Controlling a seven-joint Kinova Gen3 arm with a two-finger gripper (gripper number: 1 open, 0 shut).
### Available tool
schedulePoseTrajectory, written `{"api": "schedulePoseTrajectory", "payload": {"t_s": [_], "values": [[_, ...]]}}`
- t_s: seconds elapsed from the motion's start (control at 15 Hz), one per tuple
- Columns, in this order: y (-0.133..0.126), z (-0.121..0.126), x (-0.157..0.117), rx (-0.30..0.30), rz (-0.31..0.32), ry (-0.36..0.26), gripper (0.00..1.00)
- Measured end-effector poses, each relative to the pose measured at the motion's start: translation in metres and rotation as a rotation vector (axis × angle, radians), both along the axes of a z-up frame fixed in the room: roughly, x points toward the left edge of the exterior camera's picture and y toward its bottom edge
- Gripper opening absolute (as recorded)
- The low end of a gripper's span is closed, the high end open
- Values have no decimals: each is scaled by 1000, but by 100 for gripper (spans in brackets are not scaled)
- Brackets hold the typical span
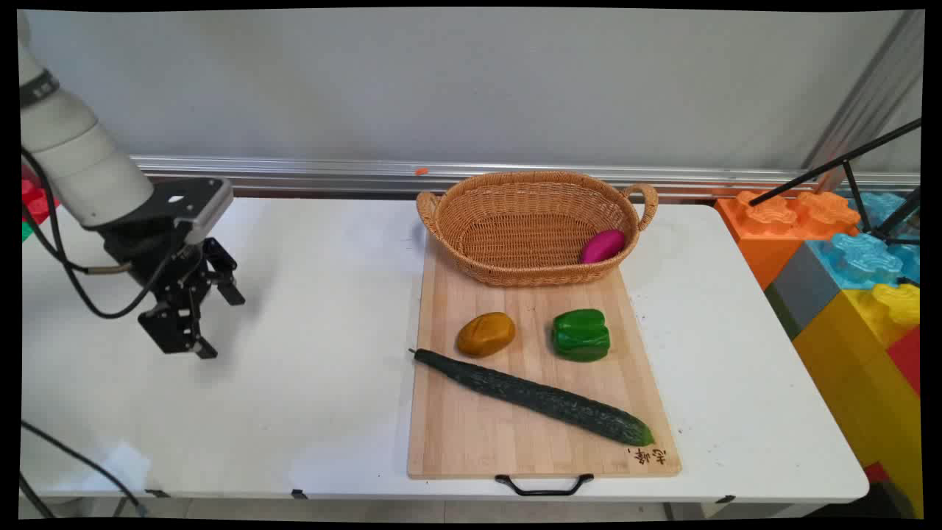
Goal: Pick up the potato from the cutting board
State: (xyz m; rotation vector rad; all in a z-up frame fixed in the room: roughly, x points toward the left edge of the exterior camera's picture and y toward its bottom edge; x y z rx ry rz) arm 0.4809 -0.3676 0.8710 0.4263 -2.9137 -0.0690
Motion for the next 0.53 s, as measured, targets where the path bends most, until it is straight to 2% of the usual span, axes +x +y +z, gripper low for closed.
{"api": "schedulePoseTrajectory", "payload": {"t_s": [0.07,0.27,0.53], "values": [[1,-4,1,0,-1,19,100],[1,-16,-12,-15,17,131,100],[-4,-16,-50,-60,115,288,100]]}}
